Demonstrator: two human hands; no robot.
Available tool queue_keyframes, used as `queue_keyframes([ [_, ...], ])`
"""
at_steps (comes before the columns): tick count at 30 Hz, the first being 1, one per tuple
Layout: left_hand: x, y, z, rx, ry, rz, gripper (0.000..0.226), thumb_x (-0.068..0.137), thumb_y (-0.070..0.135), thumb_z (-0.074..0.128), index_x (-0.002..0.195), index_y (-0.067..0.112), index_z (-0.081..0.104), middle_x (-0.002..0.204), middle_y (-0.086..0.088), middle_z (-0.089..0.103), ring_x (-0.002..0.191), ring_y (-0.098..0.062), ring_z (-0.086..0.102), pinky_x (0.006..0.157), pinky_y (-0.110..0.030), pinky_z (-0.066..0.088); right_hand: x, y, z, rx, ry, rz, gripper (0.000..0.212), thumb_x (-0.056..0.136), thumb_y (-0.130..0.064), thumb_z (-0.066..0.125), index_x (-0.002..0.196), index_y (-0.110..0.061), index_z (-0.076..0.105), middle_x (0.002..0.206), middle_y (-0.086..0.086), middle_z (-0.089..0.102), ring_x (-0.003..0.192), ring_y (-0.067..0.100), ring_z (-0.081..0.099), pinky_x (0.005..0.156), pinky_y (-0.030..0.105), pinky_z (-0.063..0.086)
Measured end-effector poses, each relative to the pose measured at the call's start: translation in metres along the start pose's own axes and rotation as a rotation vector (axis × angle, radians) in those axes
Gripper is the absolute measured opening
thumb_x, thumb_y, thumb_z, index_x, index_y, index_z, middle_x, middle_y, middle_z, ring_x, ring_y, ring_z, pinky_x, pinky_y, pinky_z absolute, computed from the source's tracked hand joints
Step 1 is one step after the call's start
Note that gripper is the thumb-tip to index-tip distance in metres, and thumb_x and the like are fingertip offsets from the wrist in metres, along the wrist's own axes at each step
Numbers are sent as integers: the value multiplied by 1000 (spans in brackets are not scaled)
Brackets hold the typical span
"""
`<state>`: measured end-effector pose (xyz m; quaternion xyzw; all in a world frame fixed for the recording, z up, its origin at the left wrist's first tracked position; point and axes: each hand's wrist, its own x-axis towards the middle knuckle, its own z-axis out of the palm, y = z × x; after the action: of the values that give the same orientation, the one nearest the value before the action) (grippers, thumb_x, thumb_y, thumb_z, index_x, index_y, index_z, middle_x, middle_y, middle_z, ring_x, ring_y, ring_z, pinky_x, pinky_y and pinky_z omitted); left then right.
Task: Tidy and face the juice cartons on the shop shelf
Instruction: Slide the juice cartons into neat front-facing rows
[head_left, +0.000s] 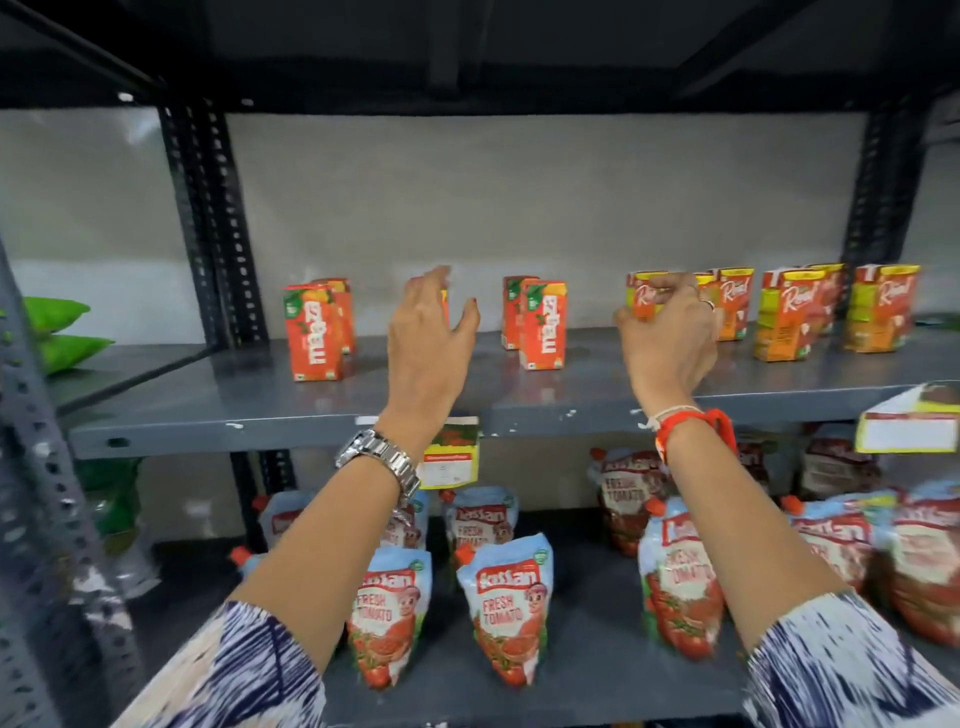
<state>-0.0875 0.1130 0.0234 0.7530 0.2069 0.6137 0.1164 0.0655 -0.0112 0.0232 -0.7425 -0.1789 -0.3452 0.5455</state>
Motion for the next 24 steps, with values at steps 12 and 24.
queue_keyframes([
  [12, 1, 50, 96, 52, -381, -465, 69, 70, 37, 77, 119, -1, 47, 117, -16, 60, 109, -31, 57, 84, -33, 44, 63, 76, -20, -27, -501, 84, 87, 59, -54, 80, 124, -6, 45, 123, 16, 60, 116, 34, 56, 93, 43, 47],
  [24, -1, 52, 113, 99, -361, -512, 65, 71, 36, 76, 118, 1, 48, 118, -15, 59, 109, -30, 57, 86, -35, 46, 73, 79, -10, -100, -510, -15, 81, 68, -46, 78, 128, -4, 42, 121, 16, 61, 112, 36, 59, 87, 42, 50],
])
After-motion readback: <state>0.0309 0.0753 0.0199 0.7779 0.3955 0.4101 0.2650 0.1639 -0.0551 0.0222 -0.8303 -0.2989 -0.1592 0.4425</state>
